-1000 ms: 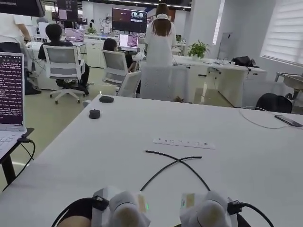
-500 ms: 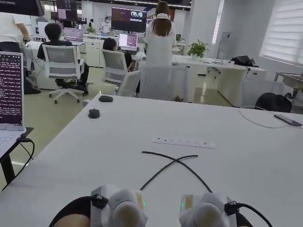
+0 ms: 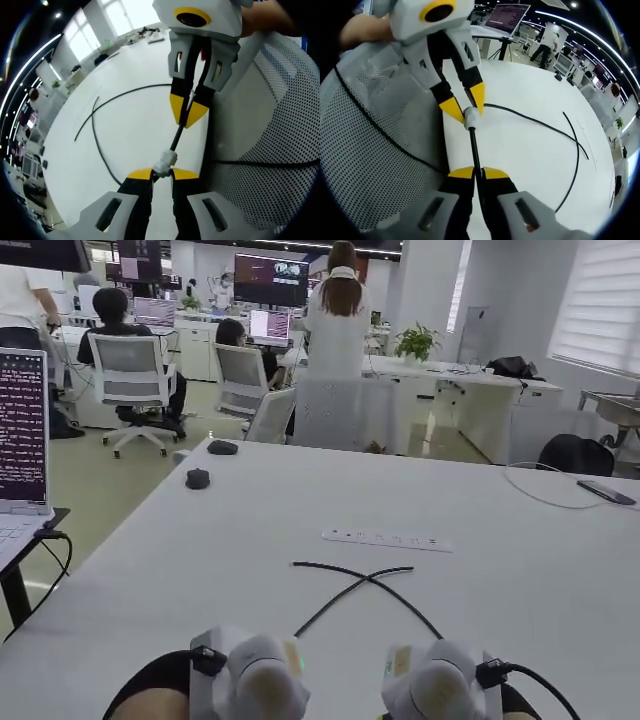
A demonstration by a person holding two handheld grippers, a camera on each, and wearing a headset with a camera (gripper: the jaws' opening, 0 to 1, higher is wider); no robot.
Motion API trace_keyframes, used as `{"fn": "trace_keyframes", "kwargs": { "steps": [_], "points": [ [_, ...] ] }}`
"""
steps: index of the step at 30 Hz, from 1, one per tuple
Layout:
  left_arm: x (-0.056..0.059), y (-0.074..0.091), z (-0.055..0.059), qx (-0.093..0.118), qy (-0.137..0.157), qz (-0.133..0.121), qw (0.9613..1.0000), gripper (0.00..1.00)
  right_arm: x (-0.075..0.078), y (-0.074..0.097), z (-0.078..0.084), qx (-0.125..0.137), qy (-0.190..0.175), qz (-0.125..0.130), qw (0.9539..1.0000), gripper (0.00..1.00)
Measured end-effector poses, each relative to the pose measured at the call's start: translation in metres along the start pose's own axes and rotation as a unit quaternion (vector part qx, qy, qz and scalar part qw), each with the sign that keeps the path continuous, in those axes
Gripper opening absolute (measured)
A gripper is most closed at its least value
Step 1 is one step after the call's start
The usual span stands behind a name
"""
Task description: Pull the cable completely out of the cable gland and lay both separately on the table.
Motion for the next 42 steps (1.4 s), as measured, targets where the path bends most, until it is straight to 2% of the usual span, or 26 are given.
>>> {"fn": "trace_keyframes", "kwargs": {
  "steps": [6, 12, 17, 21, 24, 26, 28, 30, 31, 33, 34, 35, 38, 40, 42],
  "points": [
    [-0.004, 0.003, 0.004, -0.008, 0.009, -0.016, 0.9998, 0.14, 0.004, 0.003, 0.005, -0.020, -0.002, 0.016, 0.9997, 0.03],
    [-0.004, 0.003, 0.005, -0.011, 0.010, -0.018, 0.9997, 0.14, 0.008, 0.005, 0.015, -0.054, -0.009, 0.033, 0.9980, 0.04],
    [-0.003, 0.003, 0.005, -0.013, 0.011, -0.019, 0.9997, 0.14, 0.014, 0.010, 0.028, -0.103, -0.018, 0.059, 0.9928, 0.04],
    [-0.003, 0.003, 0.005, -0.014, 0.011, -0.019, 0.9997, 0.14, 0.017, 0.012, 0.035, -0.123, -0.026, 0.068, 0.9897, 0.05],
    [-0.002, 0.003, 0.005, -0.015, 0.009, -0.019, 0.9997, 0.14, 0.020, 0.017, 0.042, -0.148, -0.042, 0.086, 0.9843, 0.05],
    [-0.001, 0.004, 0.004, -0.013, 0.010, -0.019, 0.9997, 0.14, 0.020, 0.018, 0.044, -0.154, -0.044, 0.087, 0.9832, 0.06],
    [0.000, 0.004, 0.003, -0.014, 0.007, -0.020, 0.9997, 0.14, 0.019, 0.018, 0.043, -0.153, -0.041, 0.082, 0.9840, 0.06],
    [0.000, 0.004, 0.004, -0.016, 0.003, -0.022, 0.9996, 0.14, 0.015, 0.016, 0.042, -0.156, -0.039, 0.076, 0.9841, 0.12],
    [0.000, 0.005, 0.004, -0.017, 0.003, -0.022, 0.9996, 0.14, 0.013, 0.014, 0.040, -0.153, -0.022, 0.068, 0.9856, 0.17],
    [0.002, 0.004, 0.004, -0.016, 0.002, -0.020, 0.9997, 0.14, 0.006, 0.009, 0.029, -0.115, -0.017, 0.045, 0.9922, 0.23],
    [0.003, 0.004, 0.003, -0.015, -0.001, -0.019, 0.9997, 0.14, 0.002, 0.006, 0.020, -0.077, -0.026, 0.033, 0.9961, 0.23],
    [0.003, 0.004, 0.003, -0.013, -0.002, -0.020, 0.9997, 0.14, 0.000, 0.005, 0.015, -0.055, -0.028, 0.025, 0.9977, 0.22],
    [0.004, 0.005, 0.001, -0.012, -0.005, -0.020, 0.9997, 0.14, -0.001, 0.005, 0.001, -0.008, -0.014, 0.013, 0.9998, 0.23],
    [0.003, 0.005, 0.000, -0.007, -0.005, -0.023, 0.9997, 0.14, -0.004, 0.005, -0.007, 0.022, -0.017, -0.004, 0.9996, 0.21],
    [0.001, 0.005, -0.001, -0.004, -0.004, -0.026, 0.9997, 0.14, -0.007, 0.005, -0.014, 0.038, -0.039, -0.021, 0.9983, 0.20]
  ]
}}
Point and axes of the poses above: the centre of the closed fingertips' face, and the gripper's own axes: y roughly backward along the fingers, x roughly to its right, z roughly out of its underside, the point moved 9 cm from there along y, roughly backward along the fingers, and after that the axes turned 10 degrees about x, right-handed, at the moved point
